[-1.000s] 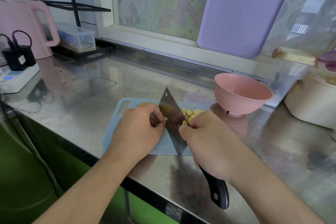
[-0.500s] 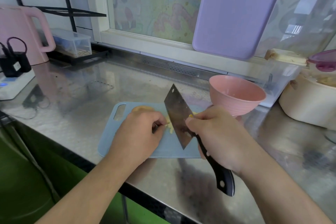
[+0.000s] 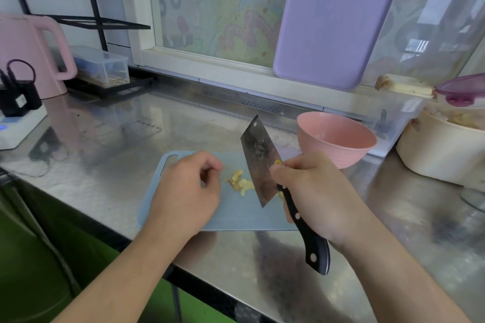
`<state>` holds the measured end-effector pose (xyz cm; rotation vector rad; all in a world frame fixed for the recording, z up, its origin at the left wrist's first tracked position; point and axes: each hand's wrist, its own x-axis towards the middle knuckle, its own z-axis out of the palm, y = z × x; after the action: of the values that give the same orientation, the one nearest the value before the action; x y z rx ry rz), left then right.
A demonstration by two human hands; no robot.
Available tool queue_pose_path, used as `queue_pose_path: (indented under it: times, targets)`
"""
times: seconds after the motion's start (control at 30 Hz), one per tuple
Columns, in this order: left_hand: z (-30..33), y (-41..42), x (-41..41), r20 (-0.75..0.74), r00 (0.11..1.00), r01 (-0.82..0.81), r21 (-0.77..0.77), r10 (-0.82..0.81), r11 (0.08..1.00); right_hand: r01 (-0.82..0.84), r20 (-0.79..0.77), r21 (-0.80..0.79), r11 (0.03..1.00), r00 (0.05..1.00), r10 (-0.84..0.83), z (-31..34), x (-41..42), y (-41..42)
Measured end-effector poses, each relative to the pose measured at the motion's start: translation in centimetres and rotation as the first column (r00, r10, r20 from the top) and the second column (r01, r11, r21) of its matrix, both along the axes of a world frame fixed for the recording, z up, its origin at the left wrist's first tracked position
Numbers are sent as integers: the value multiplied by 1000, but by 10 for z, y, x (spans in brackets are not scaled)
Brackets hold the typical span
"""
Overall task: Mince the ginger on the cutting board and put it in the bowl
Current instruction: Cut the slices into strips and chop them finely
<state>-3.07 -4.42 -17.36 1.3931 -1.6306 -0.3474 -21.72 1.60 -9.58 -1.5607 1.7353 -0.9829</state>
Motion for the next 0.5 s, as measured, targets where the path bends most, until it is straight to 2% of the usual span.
queue_pose_path:
  times: [0.1, 0.23, 0.3, 0.5]
  targets:
    - [2, 0, 0, -54, 996, -80, -62, 76, 995, -22, 0, 21, 1000, 1000, 22, -6, 7, 1]
    - [-1, -3, 3, 55, 990, -127, -97, 133, 987, -34, 46, 74, 997, 998, 31, -16, 21, -1]
    - [-2, -6, 5, 89, 986, -139, -60, 144, 988, -36, 57, 103, 994, 998, 30, -21, 27, -2]
    - [-2, -8, 4, 129, 984, -136, 120, 120, 983, 12, -62, 114, 993, 998, -5, -25, 20, -9]
